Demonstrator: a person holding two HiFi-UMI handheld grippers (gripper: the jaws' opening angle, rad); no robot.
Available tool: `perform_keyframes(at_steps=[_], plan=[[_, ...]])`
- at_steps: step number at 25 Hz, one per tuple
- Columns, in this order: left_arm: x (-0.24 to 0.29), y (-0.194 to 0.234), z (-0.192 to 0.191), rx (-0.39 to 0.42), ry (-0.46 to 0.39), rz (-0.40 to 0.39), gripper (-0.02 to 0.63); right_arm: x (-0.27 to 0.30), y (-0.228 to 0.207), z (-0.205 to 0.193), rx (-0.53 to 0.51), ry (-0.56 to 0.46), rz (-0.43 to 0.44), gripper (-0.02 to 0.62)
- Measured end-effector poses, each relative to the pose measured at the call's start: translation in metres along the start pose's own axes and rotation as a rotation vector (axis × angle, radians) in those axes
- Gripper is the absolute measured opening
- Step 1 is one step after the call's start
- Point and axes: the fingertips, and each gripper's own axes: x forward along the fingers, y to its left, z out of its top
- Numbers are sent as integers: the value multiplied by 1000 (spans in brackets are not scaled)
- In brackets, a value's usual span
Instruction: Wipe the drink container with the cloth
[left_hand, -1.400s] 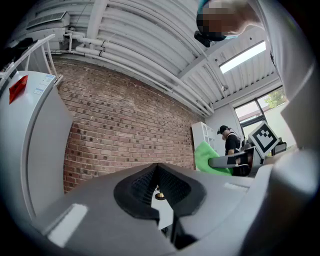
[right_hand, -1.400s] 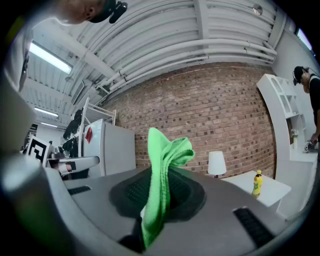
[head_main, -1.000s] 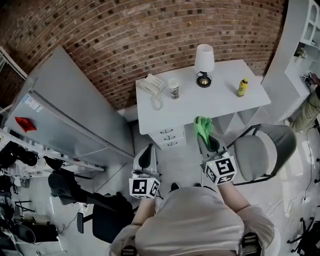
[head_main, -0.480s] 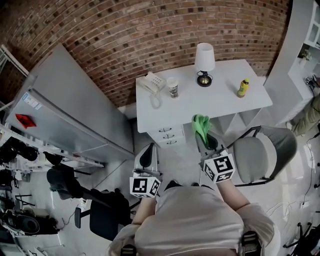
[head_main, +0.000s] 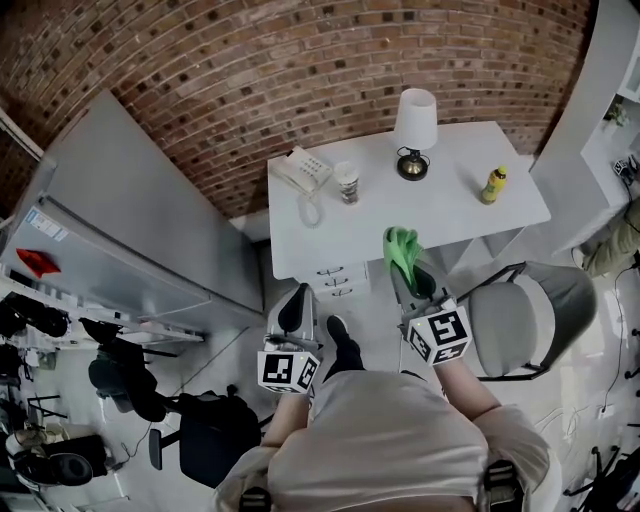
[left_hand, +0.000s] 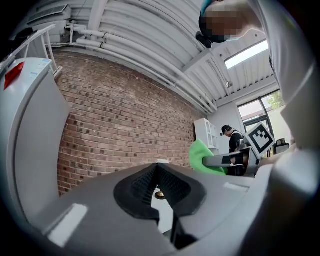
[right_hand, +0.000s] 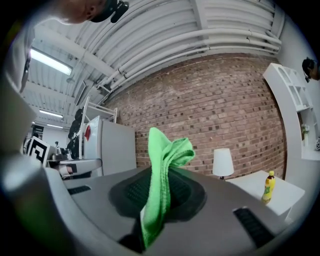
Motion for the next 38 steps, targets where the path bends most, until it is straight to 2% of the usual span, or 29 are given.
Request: perform_keyframes(at_steps=[3,9,14,18,26,31,38], plan=[[36,32,-9,-22,-3,-27,0,39,-9,-5,-10,1,-16,41],[129,104,-17,-10,-6,-116,0,141,-40,-7,-36,28,-84,41],[187,169,-18,-98,-1,-166,0,217,-56,-9,-32,59,-139,41],[219,198,-23,-112,14,-207,0,259,-65,-11,-26,74,-184,41],[263,220,-40,-123,35,-250,0,298,-91,-18,-15,117,-238,41],[278,224,-44,-122,51,-206,0,308,-111,-24,-8,133,-218,41],[289,220,-44,-107,73,-124,0,319,-135,-29,-19,176,-134,41]])
